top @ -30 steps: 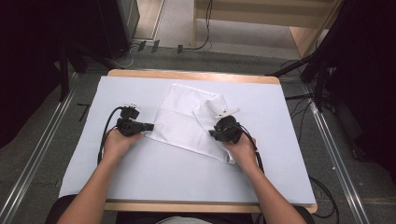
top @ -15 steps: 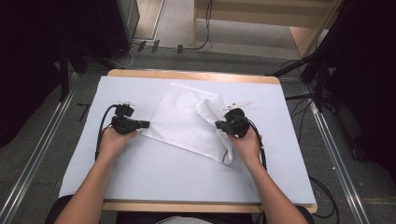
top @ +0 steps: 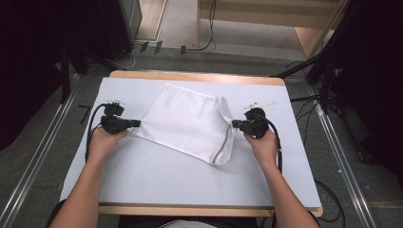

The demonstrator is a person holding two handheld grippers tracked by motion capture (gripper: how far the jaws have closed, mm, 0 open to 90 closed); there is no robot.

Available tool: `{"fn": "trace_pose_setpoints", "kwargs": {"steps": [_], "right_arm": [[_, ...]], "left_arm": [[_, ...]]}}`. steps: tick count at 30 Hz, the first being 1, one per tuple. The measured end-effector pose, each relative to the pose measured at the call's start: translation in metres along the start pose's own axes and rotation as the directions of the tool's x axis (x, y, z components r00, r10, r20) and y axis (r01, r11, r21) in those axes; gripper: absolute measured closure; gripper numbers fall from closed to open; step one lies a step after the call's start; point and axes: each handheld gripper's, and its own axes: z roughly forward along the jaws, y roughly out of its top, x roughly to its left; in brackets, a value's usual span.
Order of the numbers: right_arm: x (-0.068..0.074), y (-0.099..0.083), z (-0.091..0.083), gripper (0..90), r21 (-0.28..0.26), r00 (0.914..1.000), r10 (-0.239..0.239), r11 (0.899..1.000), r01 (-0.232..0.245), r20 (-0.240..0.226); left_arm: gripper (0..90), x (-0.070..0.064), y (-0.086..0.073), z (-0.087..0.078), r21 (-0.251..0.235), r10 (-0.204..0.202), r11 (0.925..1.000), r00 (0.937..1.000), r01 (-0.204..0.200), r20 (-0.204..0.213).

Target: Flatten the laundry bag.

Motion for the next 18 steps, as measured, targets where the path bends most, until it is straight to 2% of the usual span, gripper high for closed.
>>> {"fn": "trace_pose_setpoints", "kwargs": {"steps": [5, 14, 18], "right_arm": [[0.0, -0.004, 0.004, 90.0, 0.025, 1.0, 0.008, 1.0, -0.008, -0.004], [0.0, -0.011, 0.015, 89.4, 0.084, 0.9997, 0.007, 0.996, -0.009, 0.024], [-0.004, -0.013, 0.013, 88.5, 0.083, 0.9993, 0.021, 0.996, -0.024, 0.031]], "left_arm": [[90.0, 0.009, 0.001, -0.001, 0.01, -0.005, 0.9999, 0.9995, 0.005, -0.033], [90.0, 0.019, 0.002, 0.007, 0.011, -0.041, 0.9991, 0.9989, 0.041, -0.022], [90.0, 0.02, 0.002, 0.007, 0.004, -0.049, 0.9988, 0.9987, 0.049, -0.014]]}}
